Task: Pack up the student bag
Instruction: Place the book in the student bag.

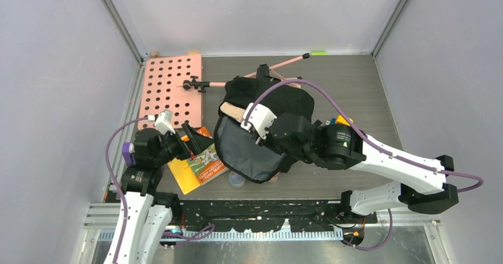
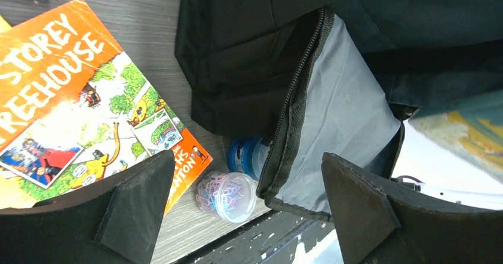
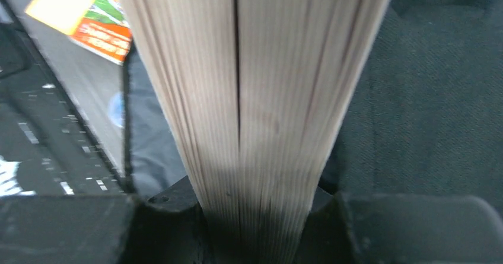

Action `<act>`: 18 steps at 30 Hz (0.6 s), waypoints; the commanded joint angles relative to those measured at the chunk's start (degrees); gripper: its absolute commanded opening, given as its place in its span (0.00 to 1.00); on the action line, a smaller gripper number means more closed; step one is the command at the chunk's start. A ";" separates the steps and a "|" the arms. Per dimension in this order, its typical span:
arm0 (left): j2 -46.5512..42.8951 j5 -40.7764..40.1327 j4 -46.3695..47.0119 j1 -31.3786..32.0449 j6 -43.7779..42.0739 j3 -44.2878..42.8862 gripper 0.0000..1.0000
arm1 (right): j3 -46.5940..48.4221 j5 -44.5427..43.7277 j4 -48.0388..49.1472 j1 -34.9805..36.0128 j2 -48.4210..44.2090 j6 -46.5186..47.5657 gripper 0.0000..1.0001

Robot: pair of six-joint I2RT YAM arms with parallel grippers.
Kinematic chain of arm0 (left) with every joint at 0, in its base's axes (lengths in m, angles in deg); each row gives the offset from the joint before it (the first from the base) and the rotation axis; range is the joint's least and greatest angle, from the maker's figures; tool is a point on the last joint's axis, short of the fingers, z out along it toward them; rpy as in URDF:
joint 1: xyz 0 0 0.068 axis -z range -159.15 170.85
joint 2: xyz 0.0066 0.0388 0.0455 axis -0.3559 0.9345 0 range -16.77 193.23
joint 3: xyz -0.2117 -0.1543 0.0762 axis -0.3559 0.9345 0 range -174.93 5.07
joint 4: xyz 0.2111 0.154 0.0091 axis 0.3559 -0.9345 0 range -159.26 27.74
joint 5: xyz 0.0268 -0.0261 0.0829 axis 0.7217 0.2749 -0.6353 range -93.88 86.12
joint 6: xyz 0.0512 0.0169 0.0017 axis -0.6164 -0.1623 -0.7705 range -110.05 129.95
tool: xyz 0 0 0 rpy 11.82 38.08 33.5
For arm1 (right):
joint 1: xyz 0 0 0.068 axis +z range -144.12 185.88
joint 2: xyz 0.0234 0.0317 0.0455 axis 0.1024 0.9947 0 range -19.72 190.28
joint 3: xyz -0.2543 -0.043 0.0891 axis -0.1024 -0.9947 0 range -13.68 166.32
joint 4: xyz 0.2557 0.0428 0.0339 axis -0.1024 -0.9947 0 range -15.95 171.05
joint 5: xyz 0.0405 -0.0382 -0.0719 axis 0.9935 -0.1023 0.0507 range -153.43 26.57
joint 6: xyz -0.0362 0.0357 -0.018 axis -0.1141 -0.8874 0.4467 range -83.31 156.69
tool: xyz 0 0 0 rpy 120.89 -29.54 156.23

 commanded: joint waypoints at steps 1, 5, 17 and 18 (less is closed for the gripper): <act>3.12 6.13 8.80 -0.23 1.29 1.94 0.96 | 4.10 -12.02 2.24 0.41 0.37 5.58 0.00; 6.79 8.11 12.95 0.20 1.94 3.38 0.96 | 3.96 -14.32 2.24 -0.10 0.62 6.74 0.00; 12.81 6.67 24.93 7.57 7.12 6.56 0.82 | 6.37 3.03 -6.77 -11.21 4.26 2.19 0.01; 13.17 6.68 26.04 8.02 7.52 6.83 0.79 | 6.63 5.19 -7.44 -12.45 4.46 1.62 0.01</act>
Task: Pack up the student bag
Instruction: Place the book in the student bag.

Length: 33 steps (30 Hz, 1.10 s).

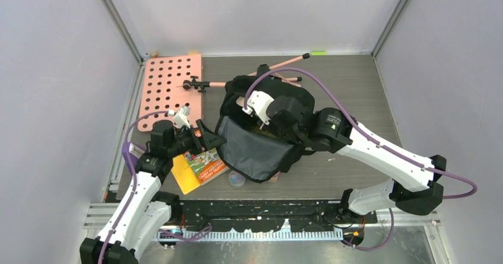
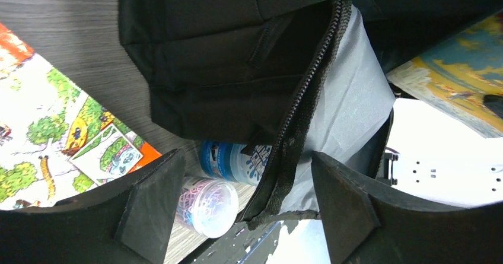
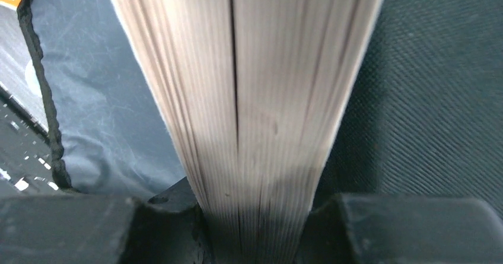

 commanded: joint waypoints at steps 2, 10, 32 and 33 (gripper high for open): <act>1.55 0.43 10.29 2.58 3.33 1.47 0.71 | 4.33 9.89 -1.11 -4.19 0.27 -2.75 0.00; 3.65 1.38 12.76 4.13 3.29 1.77 0.33 | 3.28 10.59 -4.84 -5.89 3.93 -3.41 0.00; -0.18 -0.64 9.20 4.13 2.94 2.20 0.19 | 2.43 -4.56 1.70 -6.09 14.16 -0.38 0.65; -0.27 -0.79 9.09 4.13 2.92 2.13 0.19 | 2.35 -4.40 1.65 -6.08 13.76 -0.50 0.67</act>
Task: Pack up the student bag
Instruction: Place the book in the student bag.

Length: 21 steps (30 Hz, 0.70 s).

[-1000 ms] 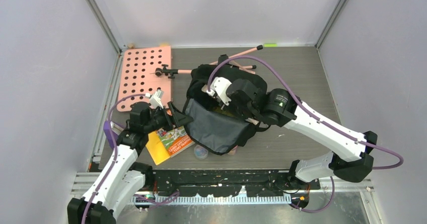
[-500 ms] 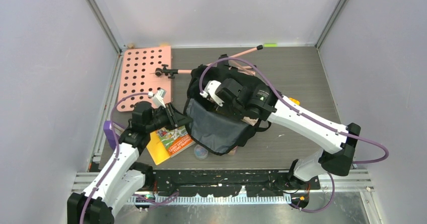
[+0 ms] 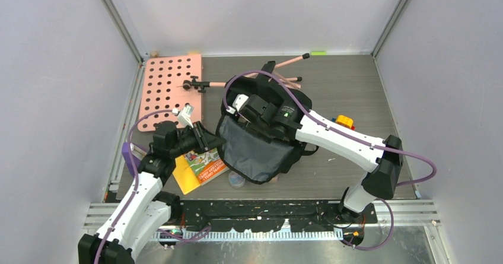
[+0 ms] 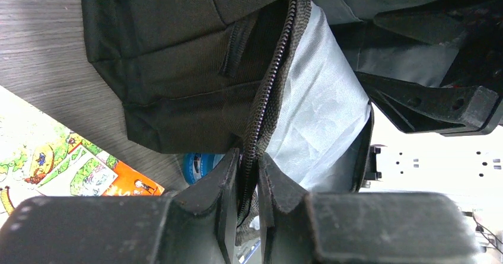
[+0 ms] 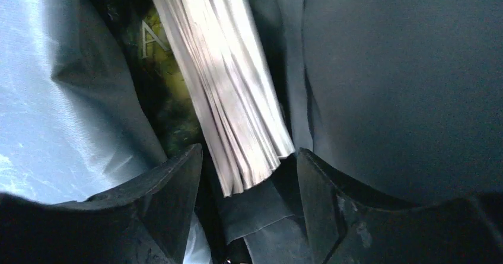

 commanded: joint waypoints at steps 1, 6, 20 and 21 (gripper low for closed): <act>-1.08 -0.76 -0.05 0.22 -0.29 -0.24 0.19 | 1.74 -2.79 2.81 -0.25 -2.87 -0.39 0.70; -0.91 -0.72 -0.40 0.27 -0.53 -0.71 0.19 | 1.58 -1.68 2.44 -0.21 -3.78 -1.31 0.72; -4.66 -9.98 -13.39 0.23 -3.75 -5.93 0.61 | -0.10 5.17 6.79 7.90 -12.61 -7.12 0.84; -5.15 -10.06 -13.95 0.29 -3.74 -6.23 0.66 | -0.12 5.89 7.02 8.97 -12.88 -7.88 0.85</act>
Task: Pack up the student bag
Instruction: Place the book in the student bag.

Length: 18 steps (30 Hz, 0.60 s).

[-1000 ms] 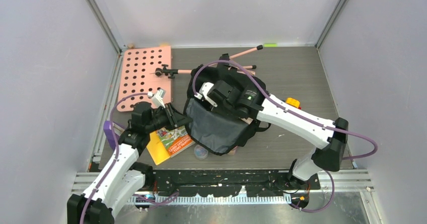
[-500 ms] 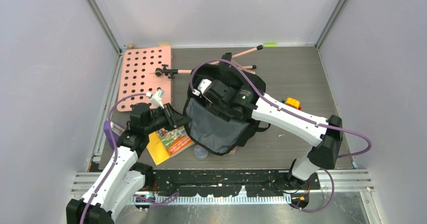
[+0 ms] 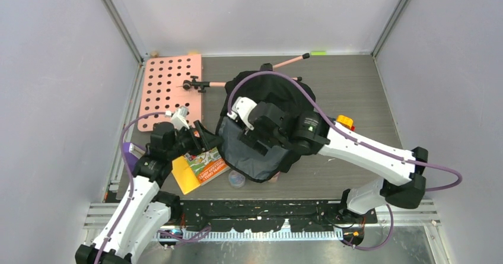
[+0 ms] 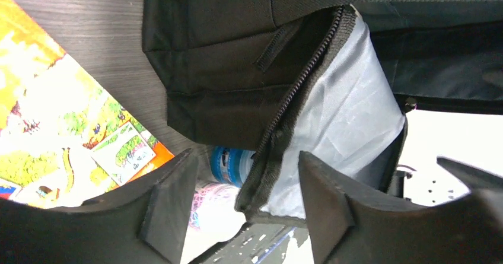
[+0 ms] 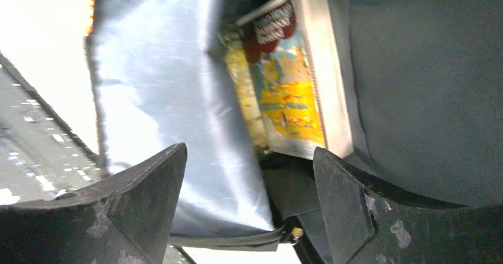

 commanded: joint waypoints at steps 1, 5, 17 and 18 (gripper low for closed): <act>-2.65 -2.77 -4.36 0.28 -1.46 -3.70 0.73 | 0.12 2.45 4.28 3.52 -4.84 -4.15 0.85; -5.42 -5.55 -9.37 0.22 -3.41 -5.95 0.88 | 0.24 5.30 4.68 6.40 -5.67 -5.79 0.85; -9.46 -27.61 -29.97 0.23 -5.67 -10.90 1.00 | 2.98 16.67 7.20 11.74 -4.14 -9.87 0.85; -9.88 -29.27 -30.19 0.22 -5.53 -10.29 1.00 | 3.99 17.31 7.26 12.33 -4.07 -10.03 0.85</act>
